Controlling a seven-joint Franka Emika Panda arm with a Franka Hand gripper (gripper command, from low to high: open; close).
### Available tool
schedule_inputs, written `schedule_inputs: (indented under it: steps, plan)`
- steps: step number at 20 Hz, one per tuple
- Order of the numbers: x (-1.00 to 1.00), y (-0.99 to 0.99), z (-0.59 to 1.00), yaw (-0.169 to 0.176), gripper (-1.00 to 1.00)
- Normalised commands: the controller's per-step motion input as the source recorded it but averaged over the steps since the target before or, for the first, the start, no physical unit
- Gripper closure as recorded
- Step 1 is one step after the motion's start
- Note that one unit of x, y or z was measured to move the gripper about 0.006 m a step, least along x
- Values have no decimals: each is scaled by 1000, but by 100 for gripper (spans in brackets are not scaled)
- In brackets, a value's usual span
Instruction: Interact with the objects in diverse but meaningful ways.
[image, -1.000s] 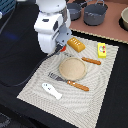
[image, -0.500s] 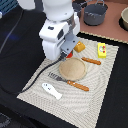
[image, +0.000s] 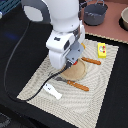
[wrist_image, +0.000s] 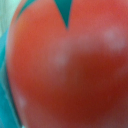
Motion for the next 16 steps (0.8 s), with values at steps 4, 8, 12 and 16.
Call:
schedule_inputs:
  steps: [4, 8, 12, 16]
  plan:
    - [491, 21, 341, -39, -100]
    - [206, 40, 490, -38, -100]
    - [132, 137, 772, -23, -100]
    - [46, 289, 899, -3, -100]
